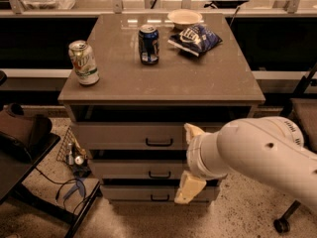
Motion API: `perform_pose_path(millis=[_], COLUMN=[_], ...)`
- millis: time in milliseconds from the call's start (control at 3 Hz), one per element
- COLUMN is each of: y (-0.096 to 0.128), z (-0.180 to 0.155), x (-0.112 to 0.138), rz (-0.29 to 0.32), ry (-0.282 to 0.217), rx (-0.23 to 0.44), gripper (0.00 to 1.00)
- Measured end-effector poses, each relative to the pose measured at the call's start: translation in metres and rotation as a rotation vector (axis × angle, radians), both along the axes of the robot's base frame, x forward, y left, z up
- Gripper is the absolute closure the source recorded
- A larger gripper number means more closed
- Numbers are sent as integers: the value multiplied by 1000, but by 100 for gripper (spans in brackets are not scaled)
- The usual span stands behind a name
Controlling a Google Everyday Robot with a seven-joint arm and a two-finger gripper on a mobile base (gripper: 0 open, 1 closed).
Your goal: Open middle drawer
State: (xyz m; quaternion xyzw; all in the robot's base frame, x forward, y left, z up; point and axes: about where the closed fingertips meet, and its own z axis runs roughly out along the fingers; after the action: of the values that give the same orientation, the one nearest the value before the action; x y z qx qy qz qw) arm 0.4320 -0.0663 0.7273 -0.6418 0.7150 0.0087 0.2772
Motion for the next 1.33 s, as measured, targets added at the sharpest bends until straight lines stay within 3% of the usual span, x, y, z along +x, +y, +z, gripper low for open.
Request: perform_pose_path(millis=[333,667,1000,1333], y=[-2,-18,-36,-55], z=[-33,-93,-121,-130], x=[0,8,15,25], rz=[8,-4,-32,-56], ry=[35,89,98,73], rx=[-99,-230,-318,-392], gripper=[0,0,0,0])
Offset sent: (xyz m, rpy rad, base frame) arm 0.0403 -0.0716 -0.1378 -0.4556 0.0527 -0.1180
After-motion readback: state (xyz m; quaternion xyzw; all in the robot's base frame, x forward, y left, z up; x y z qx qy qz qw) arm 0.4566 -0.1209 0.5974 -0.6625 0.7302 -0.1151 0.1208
